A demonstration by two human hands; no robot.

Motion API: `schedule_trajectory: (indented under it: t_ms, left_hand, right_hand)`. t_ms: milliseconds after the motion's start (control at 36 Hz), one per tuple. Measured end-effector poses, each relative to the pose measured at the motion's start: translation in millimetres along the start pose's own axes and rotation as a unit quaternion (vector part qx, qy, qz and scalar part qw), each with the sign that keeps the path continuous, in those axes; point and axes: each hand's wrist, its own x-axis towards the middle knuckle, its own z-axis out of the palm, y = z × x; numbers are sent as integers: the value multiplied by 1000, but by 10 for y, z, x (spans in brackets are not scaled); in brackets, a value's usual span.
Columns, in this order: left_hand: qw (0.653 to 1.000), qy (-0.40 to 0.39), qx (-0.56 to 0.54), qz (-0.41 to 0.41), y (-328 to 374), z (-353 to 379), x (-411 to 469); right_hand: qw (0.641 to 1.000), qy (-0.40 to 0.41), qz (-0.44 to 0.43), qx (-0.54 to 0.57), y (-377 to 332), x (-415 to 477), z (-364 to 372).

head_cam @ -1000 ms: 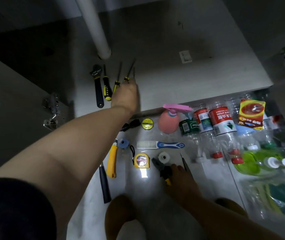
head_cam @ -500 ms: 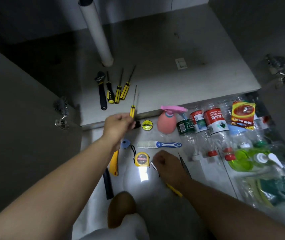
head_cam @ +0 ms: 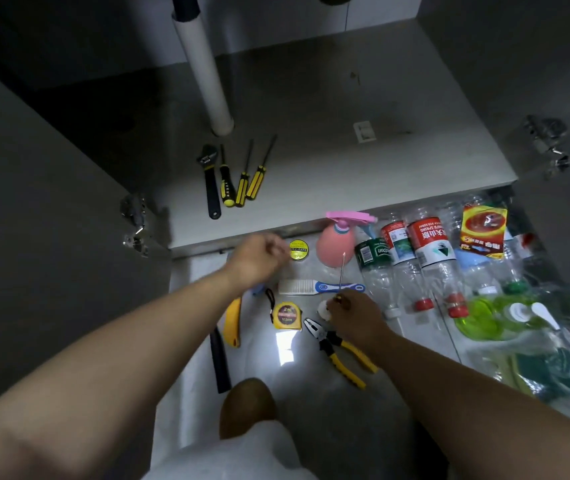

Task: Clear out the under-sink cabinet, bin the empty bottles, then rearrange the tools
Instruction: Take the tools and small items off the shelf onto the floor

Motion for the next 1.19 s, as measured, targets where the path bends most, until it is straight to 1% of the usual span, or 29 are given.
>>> schedule_trajectory:
  t_ms: [56,111,194,222,278,333,389,472,528,694,806,889,972,1000,1056,1139,1194]
  left_hand:
    - [996,70,47,29,48,-115,279]
    - [986,125,101,49,72,-212,573]
    - [949,211,223,65,83,-291,895]
    - [939,218,259,64,82,-305,968]
    - [919,204,332,59,65,-318,1073]
    - [889,199,407,67,60,-320,1134]
    - [867,208,446,74,78,-318,1162]
    - [857,208,466,74,77,-317,1206]
    - [863,199,458,70,78,-323,1232]
    - [896,193,399,39,146,-314,1216]
    - [921,200,334,22,202,-332,1137]
    - [954,210,212,-12,211,-291,959]
    - [976,211,37,-33,107,-220,741]
    - [978,203,-39,-33,58,-201,649]
    - [966,200,-160,-24,-63,-195,458]
    - [934,227,-274,-23,-218,-212,227]
    - [911,243,-331,-22,-274,-239,120]
  right_hand:
    - [997,-21,12,-71,219,-31,-35]
    - [993,-26,39,-110,428,-76,-78]
    - [985,-20,89,-147,658,-159,-129]
    - [982,-18,105,-157,714,-190,-134]
    - [974,-22,123,-187,789,-237,-128]
    - [970,-25,132,-202,831,-251,-104]
    - [967,-18,147,-207,837,-231,-78]
    - [963,-5,165,-211,818,-185,-56]
    - [962,3,171,-214,809,-157,-47]
    - [961,28,188,-199,754,-78,-22]
    - [964,76,184,-177,724,-91,19]
    - [978,94,128,-136,608,-98,35]
    - [994,84,20,-64,339,-50,66]
    - [995,86,-20,-38,213,-23,78]
    - [993,76,-85,21,-76,42,90]
    - [981,56,-171,73,-541,183,70]
    - [975,45,-208,58,-832,328,57]
